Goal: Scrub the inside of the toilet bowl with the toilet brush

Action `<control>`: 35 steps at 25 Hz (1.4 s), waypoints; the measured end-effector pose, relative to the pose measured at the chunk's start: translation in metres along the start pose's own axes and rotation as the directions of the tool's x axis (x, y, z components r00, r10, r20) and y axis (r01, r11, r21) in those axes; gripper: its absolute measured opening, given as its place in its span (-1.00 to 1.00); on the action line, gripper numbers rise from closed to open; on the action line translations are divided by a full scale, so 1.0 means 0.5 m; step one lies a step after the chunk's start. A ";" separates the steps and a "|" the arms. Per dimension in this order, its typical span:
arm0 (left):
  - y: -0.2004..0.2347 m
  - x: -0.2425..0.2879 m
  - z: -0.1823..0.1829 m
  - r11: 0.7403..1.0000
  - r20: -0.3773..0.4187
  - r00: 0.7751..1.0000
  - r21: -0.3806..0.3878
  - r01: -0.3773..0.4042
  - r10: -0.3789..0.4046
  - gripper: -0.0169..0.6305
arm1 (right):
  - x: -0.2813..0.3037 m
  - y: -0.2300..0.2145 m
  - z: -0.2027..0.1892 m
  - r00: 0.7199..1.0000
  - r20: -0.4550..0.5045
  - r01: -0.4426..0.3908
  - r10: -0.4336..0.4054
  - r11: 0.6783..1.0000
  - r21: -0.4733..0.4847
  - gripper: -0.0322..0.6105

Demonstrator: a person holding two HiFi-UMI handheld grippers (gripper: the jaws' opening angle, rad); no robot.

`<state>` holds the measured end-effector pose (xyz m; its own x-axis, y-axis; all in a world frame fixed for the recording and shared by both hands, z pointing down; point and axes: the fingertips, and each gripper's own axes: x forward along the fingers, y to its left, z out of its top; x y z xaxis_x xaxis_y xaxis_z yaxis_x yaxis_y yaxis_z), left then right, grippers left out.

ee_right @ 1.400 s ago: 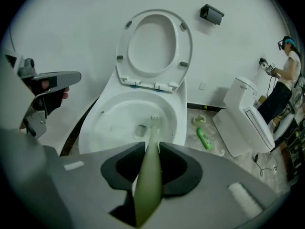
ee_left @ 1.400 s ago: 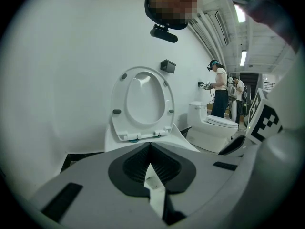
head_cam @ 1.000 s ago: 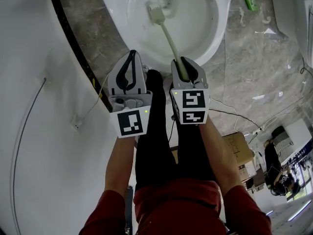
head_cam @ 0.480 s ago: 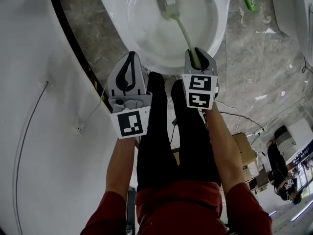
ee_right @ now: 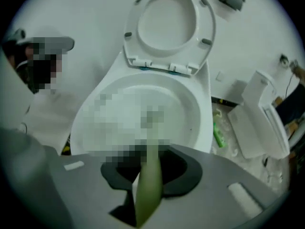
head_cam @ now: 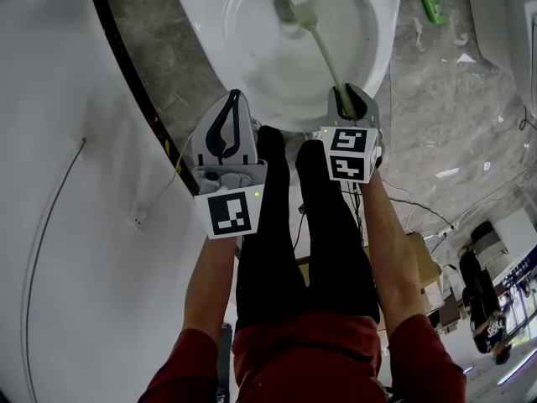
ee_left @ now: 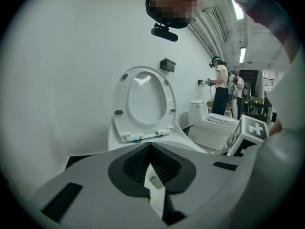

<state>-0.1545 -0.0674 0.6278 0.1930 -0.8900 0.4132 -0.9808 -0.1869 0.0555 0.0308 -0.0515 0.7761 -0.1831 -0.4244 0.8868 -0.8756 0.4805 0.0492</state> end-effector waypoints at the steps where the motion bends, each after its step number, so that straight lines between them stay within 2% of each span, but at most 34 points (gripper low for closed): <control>1: 0.002 -0.002 -0.001 1.000 -0.002 1.000 0.004 0.000 0.000 -0.93 | 0.007 0.013 0.009 0.999 0.002 -0.037 0.037 0.997 0.065 -0.58; 4: 0.009 -0.006 -0.010 1.000 -0.015 1.000 0.012 -0.007 0.007 -0.93 | 0.000 0.056 0.054 0.986 0.056 -0.163 0.154 0.958 0.235 -0.58; 7: 0.016 -0.011 -0.016 1.000 -0.025 0.999 0.005 -0.022 0.022 -0.93 | -0.050 0.097 0.112 0.949 0.186 -0.307 0.254 0.880 0.362 -0.58; 10: 0.017 -0.009 -0.014 1.000 -0.018 1.000 0.001 -0.025 0.025 -0.93 | -0.082 0.103 0.114 0.926 0.240 -0.371 0.291 0.817 0.442 -0.58; 12: 0.011 -0.007 -0.013 1.000 -0.018 1.000 -0.002 -0.017 0.017 -0.93 | -0.065 0.088 0.091 0.939 0.209 -0.340 0.273 0.819 0.462 -0.58; 16: 0.007 -0.005 -0.012 1.000 -0.017 1.000 0.006 0.004 -0.004 -0.93 | 0.023 0.049 0.084 0.974 0.117 -0.226 0.194 0.874 0.430 -0.58; 18: 0.008 -0.006 -0.013 1.000 -0.015 1.000 0.006 0.008 -0.008 -0.93 | 0.055 0.038 0.084 0.982 0.068 -0.190 0.178 0.899 0.396 -0.58; 20: 0.004 -0.004 -0.012 1.000 -0.017 1.000 0.009 0.011 -0.011 -0.93 | 0.055 0.023 0.085 0.984 0.051 -0.179 0.173 0.908 0.378 -0.58; 26: 0.004 -0.003 -0.005 1.000 -0.004 1.000 0.006 0.006 -0.006 -0.93 | -0.086 -0.045 0.125 0.986 0.122 -0.155 0.112 0.885 0.440 -0.58; 28: 0.005 -0.002 -0.001 1.000 0.005 1.000 0.006 0.005 -0.005 -0.93 | -0.100 -0.059 0.128 0.987 0.122 -0.145 0.100 0.885 0.443 -0.58; 31: -0.001 0.006 0.006 1.000 0.008 1.000 0.006 0.005 -0.005 -0.93 | -0.039 -0.058 0.106 0.989 0.076 -0.145 0.123 0.879 0.454 -0.58; 34: -0.014 0.012 0.010 1.000 -0.002 1.000 0.007 0.016 -0.016 -0.93 | 0.048 -0.058 0.076 0.986 0.017 -0.150 0.166 0.837 0.526 -0.58; 35: -0.017 0.012 0.010 1.000 -0.008 1.000 0.010 0.020 -0.020 -0.93 | 0.060 -0.060 0.073 0.985 0.005 -0.147 0.170 0.832 0.535 -0.58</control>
<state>-0.1451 -0.0730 0.6254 0.2120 -0.8829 0.4190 -0.9765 -0.2086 0.0546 0.0351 -0.1069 0.7846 -0.3318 -0.3403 0.8798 -0.9408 0.0512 -0.3350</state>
